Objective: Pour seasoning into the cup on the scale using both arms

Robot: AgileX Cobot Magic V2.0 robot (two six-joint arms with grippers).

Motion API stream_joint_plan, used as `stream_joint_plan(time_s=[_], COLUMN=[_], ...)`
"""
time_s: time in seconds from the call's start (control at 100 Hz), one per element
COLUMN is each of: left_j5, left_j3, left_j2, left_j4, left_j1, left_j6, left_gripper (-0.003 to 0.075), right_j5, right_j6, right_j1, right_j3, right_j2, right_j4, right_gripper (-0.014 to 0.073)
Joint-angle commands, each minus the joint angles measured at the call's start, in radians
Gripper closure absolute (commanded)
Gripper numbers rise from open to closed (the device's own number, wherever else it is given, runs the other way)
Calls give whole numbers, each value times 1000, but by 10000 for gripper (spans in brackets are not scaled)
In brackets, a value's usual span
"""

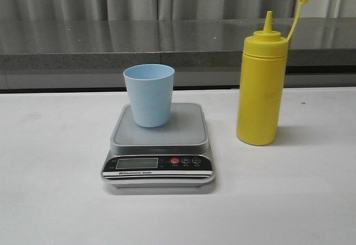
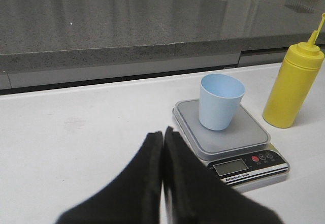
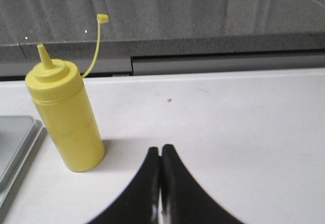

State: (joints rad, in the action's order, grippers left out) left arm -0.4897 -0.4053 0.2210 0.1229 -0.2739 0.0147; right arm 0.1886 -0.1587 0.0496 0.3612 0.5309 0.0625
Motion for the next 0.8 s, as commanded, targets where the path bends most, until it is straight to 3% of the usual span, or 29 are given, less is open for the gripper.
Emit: stream_joint_plan(time_s=[0.0, 0.2, 0.29, 0.39, 0.53, 0.79], left_j5=[82, 82, 82, 82, 82, 82], left_j3=[-26, -26, -26, -26, -26, -26], left_j2=[10, 10, 10, 10, 10, 10], left_j4=[7, 7, 7, 7, 7, 7], left_j1=[1, 1, 1, 1, 1, 1], left_j6=[-7, -7, -7, -7, -7, -7], left_gripper=[741, 741, 741, 741, 741, 741], right_j5=[-113, -244, -322, -407, -502, -764], right_j6=[1, 1, 1, 1, 1, -2], right_j1=[21, 115, 154, 181, 188, 190], right_j3=[49, 49, 49, 49, 47, 39], right_j2=[86, 244, 308, 378, 475, 644], right_j4=[1, 1, 1, 1, 1, 19], right_gripper=[652, 648, 580, 362, -73, -41])
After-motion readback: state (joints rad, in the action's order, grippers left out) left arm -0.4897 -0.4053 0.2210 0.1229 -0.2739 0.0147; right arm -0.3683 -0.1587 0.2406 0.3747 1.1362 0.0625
